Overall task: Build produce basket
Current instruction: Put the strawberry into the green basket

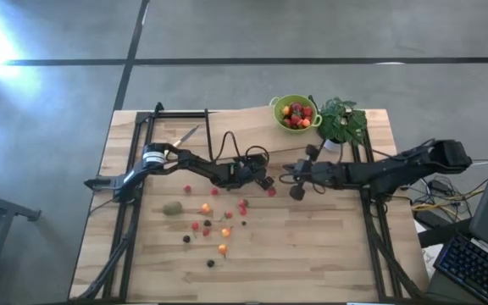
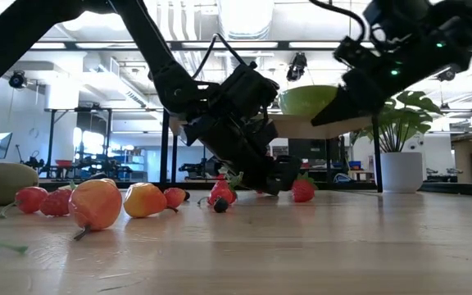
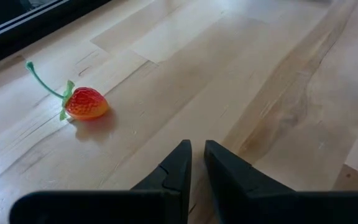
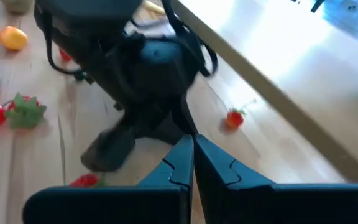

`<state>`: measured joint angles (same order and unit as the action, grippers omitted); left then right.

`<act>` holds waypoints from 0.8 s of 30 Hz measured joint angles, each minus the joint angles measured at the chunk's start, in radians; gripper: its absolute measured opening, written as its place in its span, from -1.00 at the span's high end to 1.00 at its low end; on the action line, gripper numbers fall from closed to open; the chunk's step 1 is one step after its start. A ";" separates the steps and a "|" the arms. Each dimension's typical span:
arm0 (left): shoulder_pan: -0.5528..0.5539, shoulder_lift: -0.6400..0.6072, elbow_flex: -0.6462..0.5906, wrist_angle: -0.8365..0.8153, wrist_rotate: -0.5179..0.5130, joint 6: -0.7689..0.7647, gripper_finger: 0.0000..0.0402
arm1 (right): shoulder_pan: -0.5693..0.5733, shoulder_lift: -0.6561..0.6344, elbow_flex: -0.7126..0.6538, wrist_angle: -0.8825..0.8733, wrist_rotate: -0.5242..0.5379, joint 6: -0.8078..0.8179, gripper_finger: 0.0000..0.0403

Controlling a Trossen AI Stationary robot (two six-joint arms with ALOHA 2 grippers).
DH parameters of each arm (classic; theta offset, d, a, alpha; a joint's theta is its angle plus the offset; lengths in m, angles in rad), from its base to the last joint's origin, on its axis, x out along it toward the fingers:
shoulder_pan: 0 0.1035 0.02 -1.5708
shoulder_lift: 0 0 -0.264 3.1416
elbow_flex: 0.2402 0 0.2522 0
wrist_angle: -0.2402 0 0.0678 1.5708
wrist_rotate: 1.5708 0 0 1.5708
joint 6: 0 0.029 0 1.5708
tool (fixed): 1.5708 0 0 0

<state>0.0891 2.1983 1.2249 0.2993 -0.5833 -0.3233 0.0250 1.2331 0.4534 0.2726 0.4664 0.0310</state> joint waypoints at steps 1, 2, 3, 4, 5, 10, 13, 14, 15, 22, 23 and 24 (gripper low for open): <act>0.000 0.000 -0.001 0.000 0.000 0.000 0.72 | 0.000 0.019 0.019 0.004 0.000 -0.012 0.96; 0.000 0.000 -0.001 0.000 -0.001 -0.001 0.72 | 0.000 0.036 0.037 0.008 0.000 -0.026 0.96; 0.000 0.000 -0.001 0.000 -0.001 -0.001 0.72 | 0.000 0.052 0.053 0.013 0.001 -0.037 0.96; 0.000 0.000 -0.001 0.000 -0.001 -0.002 0.72 | 0.000 0.067 0.069 0.018 0.006 -0.048 0.96; 0.000 0.000 -0.001 0.000 -0.002 -0.003 0.72 | 0.000 0.084 0.084 0.025 0.008 -0.061 0.96; 0.001 0.000 -0.001 0.000 -0.002 -0.011 0.72 | 0.000 0.159 0.150 0.026 0.069 -0.091 0.96; 0.001 0.000 -0.001 0.000 -0.003 -0.012 0.72 | -0.002 0.194 0.172 0.023 0.111 -0.102 0.96; 0.001 0.000 -0.001 0.000 -0.004 -0.013 0.72 | -0.005 0.202 0.178 0.024 0.117 -0.104 0.96; 0.001 0.000 -0.001 0.000 -0.004 -0.013 0.72 | -0.007 0.208 0.182 0.026 0.120 -0.105 0.96; 0.001 0.000 -0.001 -0.002 -0.005 -0.018 0.72 | -0.023 0.201 0.183 0.058 0.140 -0.134 0.96; 0.001 0.000 -0.001 -0.002 -0.005 -0.019 0.72 | -0.028 0.200 0.183 0.065 0.139 -0.137 0.96; 0.001 0.000 -0.001 -0.002 -0.005 -0.019 0.72 | -0.036 0.200 0.183 0.064 0.139 -0.140 0.96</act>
<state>0.0898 2.1986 1.2236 0.2977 -0.5880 -0.3424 -0.0109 1.4335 0.6365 0.3368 0.6056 -0.1085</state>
